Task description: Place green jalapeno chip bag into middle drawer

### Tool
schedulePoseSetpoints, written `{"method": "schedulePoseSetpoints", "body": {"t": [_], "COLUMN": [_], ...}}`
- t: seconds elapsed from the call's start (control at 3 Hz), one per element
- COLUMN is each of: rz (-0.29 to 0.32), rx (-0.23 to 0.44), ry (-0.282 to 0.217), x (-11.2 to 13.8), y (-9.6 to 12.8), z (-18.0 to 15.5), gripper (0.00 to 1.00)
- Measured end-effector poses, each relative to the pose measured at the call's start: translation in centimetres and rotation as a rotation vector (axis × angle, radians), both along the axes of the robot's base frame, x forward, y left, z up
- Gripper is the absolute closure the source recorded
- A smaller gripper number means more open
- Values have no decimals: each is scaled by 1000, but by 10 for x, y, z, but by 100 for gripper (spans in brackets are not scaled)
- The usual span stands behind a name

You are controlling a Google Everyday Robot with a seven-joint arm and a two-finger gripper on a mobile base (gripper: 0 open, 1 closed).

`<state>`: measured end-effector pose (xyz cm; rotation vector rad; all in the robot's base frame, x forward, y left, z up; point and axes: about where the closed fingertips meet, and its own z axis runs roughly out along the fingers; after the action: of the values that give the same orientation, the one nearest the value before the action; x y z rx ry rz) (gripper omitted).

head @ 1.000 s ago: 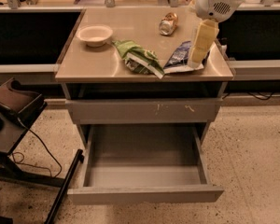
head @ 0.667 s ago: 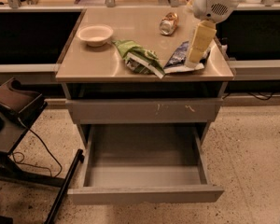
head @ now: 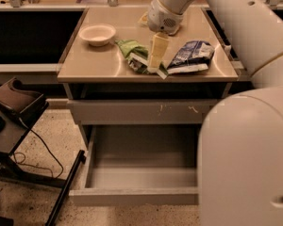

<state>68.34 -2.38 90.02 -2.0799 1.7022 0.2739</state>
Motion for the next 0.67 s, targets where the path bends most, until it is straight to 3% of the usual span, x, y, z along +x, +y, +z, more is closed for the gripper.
{"method": "schedulePoseSetpoints", "body": {"t": [0.33, 0.67], "rz": [57, 50], "rx": [0, -49], "ry": [42, 72], "x": [23, 42], "y": [33, 48], "z": [-33, -62], "gripper": [0, 0]}}
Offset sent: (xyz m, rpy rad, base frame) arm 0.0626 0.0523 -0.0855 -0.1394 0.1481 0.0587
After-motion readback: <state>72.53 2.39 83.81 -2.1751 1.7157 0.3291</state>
